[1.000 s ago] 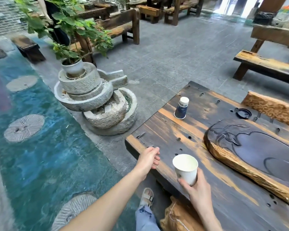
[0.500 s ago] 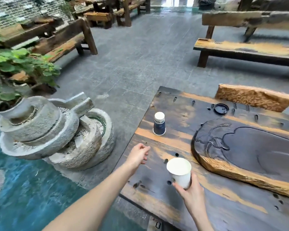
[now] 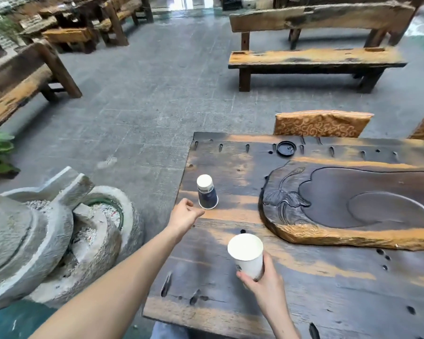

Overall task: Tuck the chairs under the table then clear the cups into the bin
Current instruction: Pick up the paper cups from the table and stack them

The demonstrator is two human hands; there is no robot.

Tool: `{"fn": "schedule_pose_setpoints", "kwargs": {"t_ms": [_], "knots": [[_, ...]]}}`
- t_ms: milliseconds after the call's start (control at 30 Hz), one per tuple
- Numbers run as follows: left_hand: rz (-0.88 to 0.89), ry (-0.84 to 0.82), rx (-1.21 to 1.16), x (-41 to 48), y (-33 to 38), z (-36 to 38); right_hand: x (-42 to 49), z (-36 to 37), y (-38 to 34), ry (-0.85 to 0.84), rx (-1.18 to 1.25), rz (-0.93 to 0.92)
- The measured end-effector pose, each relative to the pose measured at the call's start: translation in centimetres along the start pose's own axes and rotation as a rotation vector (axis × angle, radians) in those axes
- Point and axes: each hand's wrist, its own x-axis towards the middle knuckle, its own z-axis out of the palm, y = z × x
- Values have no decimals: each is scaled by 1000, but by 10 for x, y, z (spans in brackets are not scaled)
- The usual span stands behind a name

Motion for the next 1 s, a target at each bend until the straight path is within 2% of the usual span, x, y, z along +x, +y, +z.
{"fn": "schedule_pose_setpoints", "kwargs": {"t_ms": [167,267,500,667,767,867,933,1000], "knots": [[170,13,274,53,12,-14,16,35,-7,42,23,62],[225,-64,339,81,21,-19,31,59,-8,56,20,111],[457,-217,588,134,37,-7,61,107,3,205,169,262],[546,-342,714,166,31,7,61,138,13,328,240,329],[718,-261,654,175,25,2,57,152,16,366,254,354],[731,-276,471,180,22,-16,53,163,19,406,254,386],[548,-402,185,176,18,-34,52,168,17,435,252,387],[262,-565,-37,170,3,-50,49,174,15,452,250,393]]}}
